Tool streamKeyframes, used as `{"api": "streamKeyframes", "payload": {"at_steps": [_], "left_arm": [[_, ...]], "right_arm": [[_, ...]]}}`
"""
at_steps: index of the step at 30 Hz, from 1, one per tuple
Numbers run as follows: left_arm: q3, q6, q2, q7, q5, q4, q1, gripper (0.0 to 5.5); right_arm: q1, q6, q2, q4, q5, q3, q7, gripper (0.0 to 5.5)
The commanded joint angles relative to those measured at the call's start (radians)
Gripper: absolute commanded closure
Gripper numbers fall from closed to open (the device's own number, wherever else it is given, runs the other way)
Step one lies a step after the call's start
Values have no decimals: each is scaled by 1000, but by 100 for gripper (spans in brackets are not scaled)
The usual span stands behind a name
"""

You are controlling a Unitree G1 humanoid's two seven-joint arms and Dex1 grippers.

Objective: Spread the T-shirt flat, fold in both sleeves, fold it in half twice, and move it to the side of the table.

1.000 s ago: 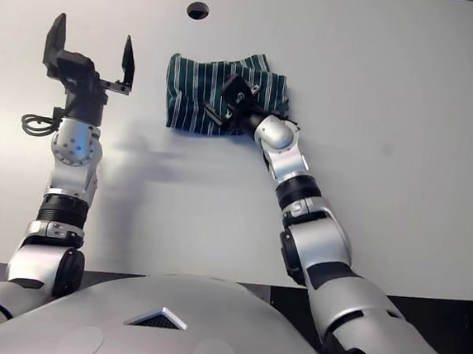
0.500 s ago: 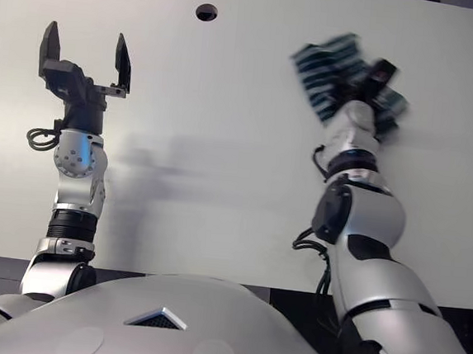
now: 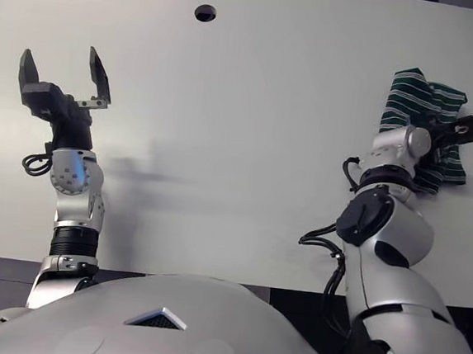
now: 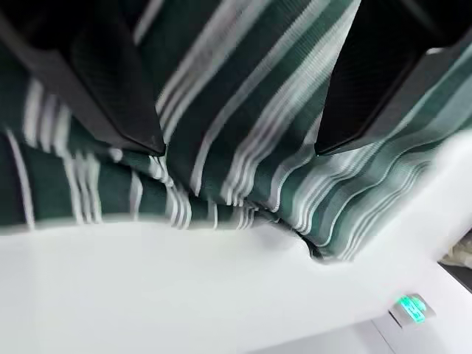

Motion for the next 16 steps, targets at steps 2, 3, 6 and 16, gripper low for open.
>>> {"api": "streamKeyframes", "payload": {"at_steps": [2,3,6,16], "left_arm": [[-12,-8,-44,-15,-52,-44,-52,3],[-23,-11,-58,-9,-42,-41,-60,3],[-70,-55,-111,59,77,11,-71,3],[-155,-144,-141,132,230,119,-47,71]], "right_arm": [[165,-173,160,-581,-280,356,153,173],[213,-170,190,-682,-360,448,177,173],[332,-167,273,-766,-557,666,204,173],[526,-176,338,-704,-701,778,113,173]]}}
